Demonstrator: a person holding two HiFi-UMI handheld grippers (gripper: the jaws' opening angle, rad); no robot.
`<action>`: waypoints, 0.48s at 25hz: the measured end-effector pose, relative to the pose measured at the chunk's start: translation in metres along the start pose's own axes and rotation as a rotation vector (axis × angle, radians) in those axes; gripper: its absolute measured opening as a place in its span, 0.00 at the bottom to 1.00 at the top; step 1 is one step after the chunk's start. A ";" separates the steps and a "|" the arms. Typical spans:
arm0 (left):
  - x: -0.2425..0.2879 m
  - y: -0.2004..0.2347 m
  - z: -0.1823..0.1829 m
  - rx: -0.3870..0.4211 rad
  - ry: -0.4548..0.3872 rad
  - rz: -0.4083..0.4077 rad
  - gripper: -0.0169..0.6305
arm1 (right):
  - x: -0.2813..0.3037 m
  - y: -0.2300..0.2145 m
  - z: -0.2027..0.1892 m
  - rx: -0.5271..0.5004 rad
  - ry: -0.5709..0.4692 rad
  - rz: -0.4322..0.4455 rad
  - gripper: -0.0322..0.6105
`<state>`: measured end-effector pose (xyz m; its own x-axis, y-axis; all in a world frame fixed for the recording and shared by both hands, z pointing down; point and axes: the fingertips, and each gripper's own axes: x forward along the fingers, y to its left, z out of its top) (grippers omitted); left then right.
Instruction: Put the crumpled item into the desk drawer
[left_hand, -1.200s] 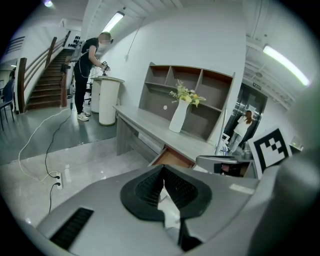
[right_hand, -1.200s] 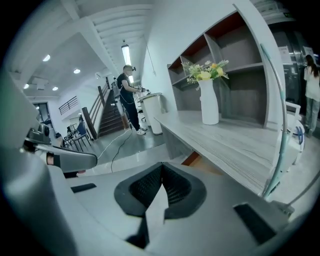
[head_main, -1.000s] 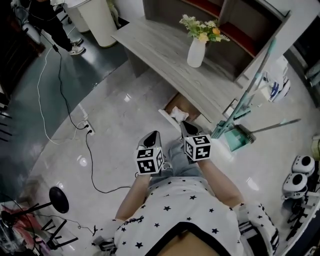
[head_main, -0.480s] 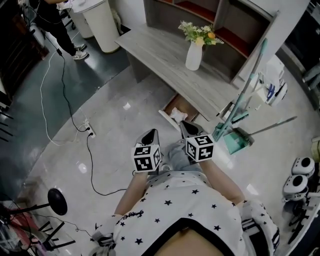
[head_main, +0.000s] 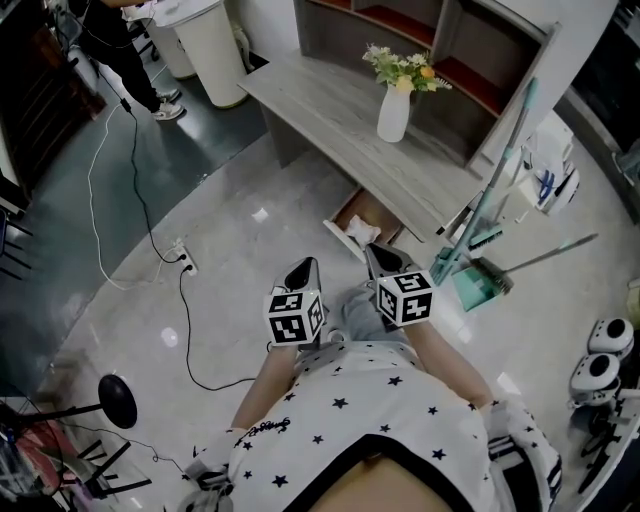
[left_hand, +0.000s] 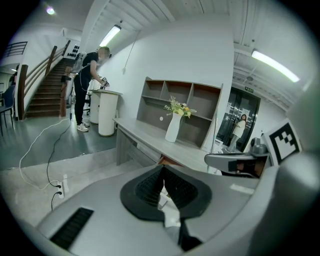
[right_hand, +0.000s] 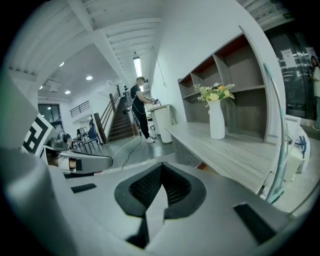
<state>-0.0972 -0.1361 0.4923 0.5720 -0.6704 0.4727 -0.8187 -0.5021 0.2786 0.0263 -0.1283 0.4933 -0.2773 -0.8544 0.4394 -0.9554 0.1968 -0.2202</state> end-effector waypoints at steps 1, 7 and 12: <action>0.000 0.000 0.000 0.000 0.000 0.000 0.05 | 0.000 0.001 0.001 -0.010 -0.001 -0.001 0.04; 0.001 0.001 0.000 -0.004 0.003 -0.005 0.05 | 0.003 0.008 0.008 -0.006 -0.015 0.026 0.04; 0.001 0.002 0.001 -0.005 0.001 -0.004 0.05 | 0.004 0.013 0.011 -0.002 -0.025 0.045 0.04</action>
<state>-0.0980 -0.1384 0.4928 0.5753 -0.6679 0.4723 -0.8166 -0.5023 0.2843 0.0135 -0.1348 0.4823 -0.3177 -0.8565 0.4069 -0.9421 0.2367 -0.2373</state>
